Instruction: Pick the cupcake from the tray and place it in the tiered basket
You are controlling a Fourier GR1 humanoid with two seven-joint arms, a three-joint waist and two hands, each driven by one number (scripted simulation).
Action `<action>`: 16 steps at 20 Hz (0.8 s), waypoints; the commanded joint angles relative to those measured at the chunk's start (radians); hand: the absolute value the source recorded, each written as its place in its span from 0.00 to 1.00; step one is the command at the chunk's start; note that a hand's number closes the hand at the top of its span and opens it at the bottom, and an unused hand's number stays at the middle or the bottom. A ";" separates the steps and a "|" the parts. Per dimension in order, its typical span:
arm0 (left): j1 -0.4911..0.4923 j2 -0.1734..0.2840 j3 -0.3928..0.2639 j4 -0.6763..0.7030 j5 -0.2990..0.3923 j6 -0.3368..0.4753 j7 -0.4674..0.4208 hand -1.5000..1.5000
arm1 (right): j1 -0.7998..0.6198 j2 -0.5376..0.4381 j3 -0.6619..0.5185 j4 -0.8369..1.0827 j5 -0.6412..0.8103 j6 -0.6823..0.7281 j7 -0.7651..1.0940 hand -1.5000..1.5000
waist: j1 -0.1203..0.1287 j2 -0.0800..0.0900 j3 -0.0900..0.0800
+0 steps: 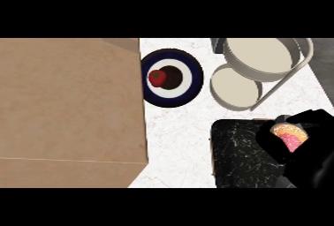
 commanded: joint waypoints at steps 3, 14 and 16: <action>0.010 -0.017 -0.014 0.001 -0.009 0.009 0.007 0.50 | -0.169 0.006 0.023 -0.055 0.137 0.267 0.244 1.00 | 0.018 0.006 0.000; -0.052 -0.024 0.001 0.047 -0.010 -0.016 0.017 0.50 | -0.502 0.006 -0.202 0.097 0.124 0.400 0.238 1.00 | 0.029 0.019 0.003; -0.049 -0.017 0.010 0.040 0.004 -0.037 0.008 0.50 | -0.555 0.006 -0.272 0.125 0.117 0.429 0.206 1.00 | 0.027 0.018 0.004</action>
